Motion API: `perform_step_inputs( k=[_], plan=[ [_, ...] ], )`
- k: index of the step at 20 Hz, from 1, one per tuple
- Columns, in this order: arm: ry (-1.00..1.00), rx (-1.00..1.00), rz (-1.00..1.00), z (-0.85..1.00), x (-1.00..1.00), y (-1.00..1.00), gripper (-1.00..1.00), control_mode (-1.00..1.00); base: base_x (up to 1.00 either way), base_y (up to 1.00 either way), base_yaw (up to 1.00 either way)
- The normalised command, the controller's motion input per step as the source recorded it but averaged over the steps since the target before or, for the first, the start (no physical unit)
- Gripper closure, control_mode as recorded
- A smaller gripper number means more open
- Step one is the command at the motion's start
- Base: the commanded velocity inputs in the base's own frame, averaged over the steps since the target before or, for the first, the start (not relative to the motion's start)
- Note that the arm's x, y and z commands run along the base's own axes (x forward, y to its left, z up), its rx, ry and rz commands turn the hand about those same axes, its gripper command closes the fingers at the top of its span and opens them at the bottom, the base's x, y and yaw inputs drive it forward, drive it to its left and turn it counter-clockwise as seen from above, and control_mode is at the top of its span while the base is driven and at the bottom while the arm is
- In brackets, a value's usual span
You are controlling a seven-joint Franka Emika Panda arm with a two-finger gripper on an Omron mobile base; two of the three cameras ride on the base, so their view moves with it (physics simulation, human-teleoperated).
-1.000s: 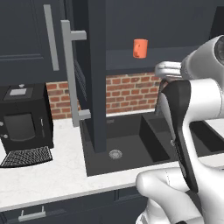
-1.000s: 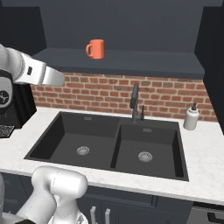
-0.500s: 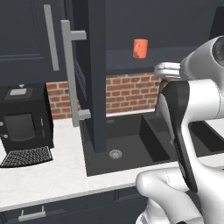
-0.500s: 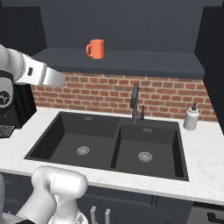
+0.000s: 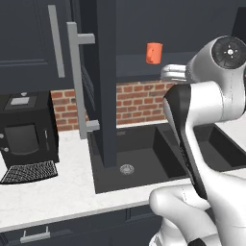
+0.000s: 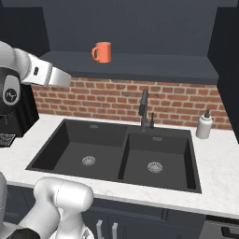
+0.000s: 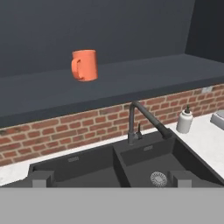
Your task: Gather all objects into one cabinet and sort the glasses and bowls to opposite sides.
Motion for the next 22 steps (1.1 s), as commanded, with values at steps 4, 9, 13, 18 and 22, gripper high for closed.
perform_step_inputs(
  k=[4, 9, 13, 18, 22],
  plan=[
    [0.0, 0.0, 0.0, 0.0, 0.22, 0.0, -1.0, -1.0, 0.0, 0.0, 0.0],
    [0.0, 0.0, 0.0, 0.0, 0.4, 0.0, -1.0, -1.0, 0.0, 0.0, 0.0],
    [0.0, 0.0, 0.0, 0.0, 0.19, 0.0, -1.0, -1.0, 0.0, 0.0, 0.0],
    [0.0, 0.0, 0.0, 0.0, 0.24, 0.0, -1.0, -1.0, 0.0, 0.0, 0.0],
    [0.0, 0.0, 0.0, 0.0, 0.34, 0.0, -1.0, -1.0, 0.0, 0.0, 0.0]
  ],
)
